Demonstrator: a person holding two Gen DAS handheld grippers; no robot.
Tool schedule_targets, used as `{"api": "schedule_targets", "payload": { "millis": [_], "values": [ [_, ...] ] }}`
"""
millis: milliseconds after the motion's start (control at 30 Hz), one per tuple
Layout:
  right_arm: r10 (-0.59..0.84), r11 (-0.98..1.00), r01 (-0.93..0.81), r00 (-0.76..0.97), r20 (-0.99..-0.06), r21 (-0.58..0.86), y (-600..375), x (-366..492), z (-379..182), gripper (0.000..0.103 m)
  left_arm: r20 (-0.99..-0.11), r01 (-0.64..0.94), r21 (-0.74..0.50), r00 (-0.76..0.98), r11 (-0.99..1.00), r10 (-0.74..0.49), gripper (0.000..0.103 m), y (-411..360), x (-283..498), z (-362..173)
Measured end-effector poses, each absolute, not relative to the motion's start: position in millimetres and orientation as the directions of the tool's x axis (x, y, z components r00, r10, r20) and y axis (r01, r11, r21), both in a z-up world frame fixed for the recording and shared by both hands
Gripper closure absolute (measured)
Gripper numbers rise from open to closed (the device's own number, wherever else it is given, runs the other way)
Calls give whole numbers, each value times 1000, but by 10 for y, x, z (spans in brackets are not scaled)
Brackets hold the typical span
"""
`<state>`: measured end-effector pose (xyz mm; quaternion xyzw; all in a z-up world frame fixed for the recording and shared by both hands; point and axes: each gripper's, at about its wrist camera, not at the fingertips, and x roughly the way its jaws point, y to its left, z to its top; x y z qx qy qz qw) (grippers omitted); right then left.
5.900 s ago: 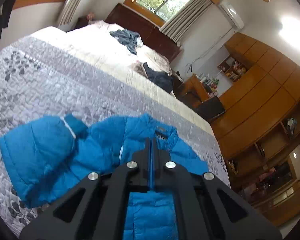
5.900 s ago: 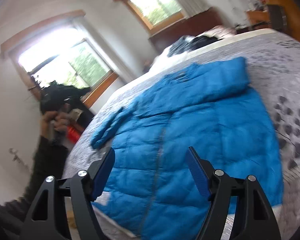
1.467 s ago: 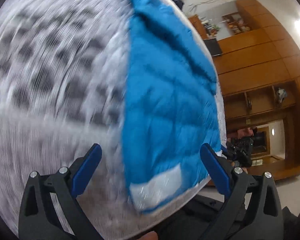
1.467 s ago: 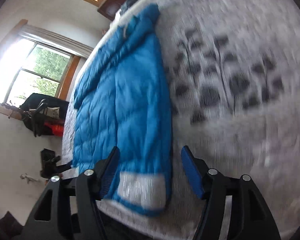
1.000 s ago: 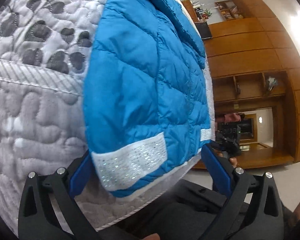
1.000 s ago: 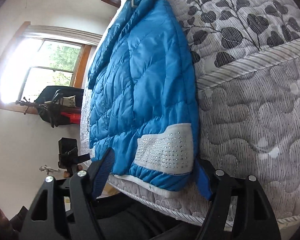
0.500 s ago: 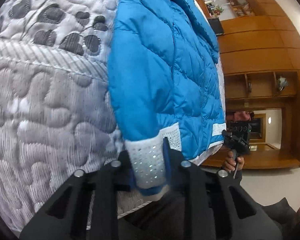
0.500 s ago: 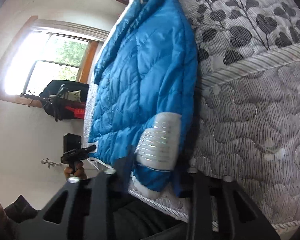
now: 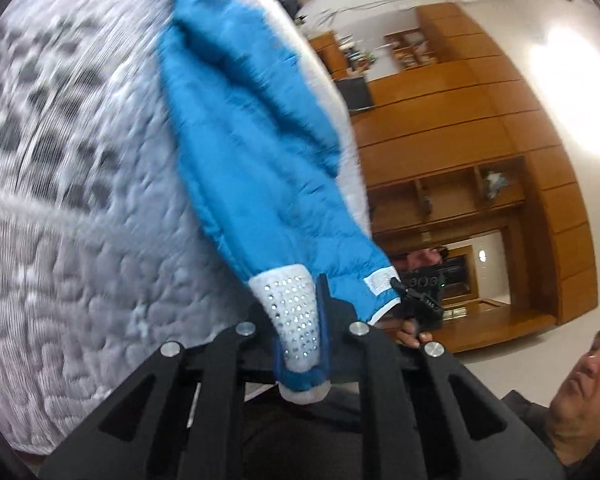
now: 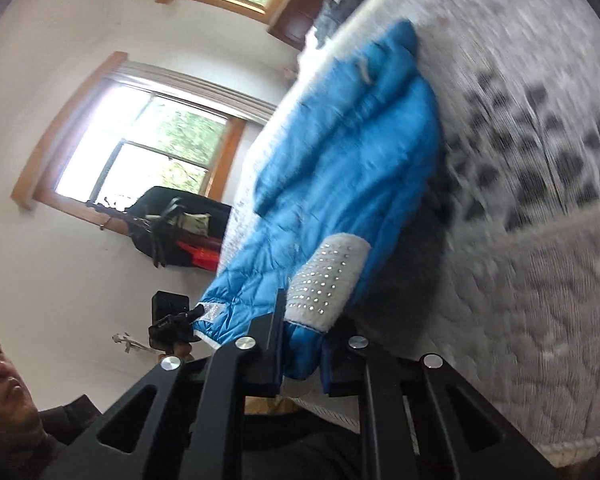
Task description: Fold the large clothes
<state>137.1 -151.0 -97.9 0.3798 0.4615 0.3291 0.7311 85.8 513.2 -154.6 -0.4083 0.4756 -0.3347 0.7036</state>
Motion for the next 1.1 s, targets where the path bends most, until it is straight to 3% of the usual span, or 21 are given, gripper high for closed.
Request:
{"api": "schedule_targets", "payload": {
  "millis": [267, 433, 700, 933, 1100],
  "values": [
    [806, 530, -218, 430, -407, 819, -1486, 1849, -420, 90, -303, 109, -918, 432, 383, -850, 92, 5271, 1344, -1123],
    [784, 558, -231, 461, -416, 797, -1468, 2413, -199, 90, -303, 106, -914, 461, 391, -834, 92, 5247, 1847, -917],
    [733, 620, -162, 468, -493, 768, -1356, 3433, -250, 90, -385, -14, -903, 468, 429, -795, 92, 5218, 2924, -967],
    [679, 680, -40, 411, -608, 732, -1291, 4273, -679, 90, -483, -186, -874, 435, 449, -760, 91, 5199, 3792, -1459],
    [666, 689, 48, 351, -658, 723, -1297, 4708, -1118, 80, -521, -276, -853, 405, 443, -752, 85, 5246, 4105, -1801]
  ]
}}
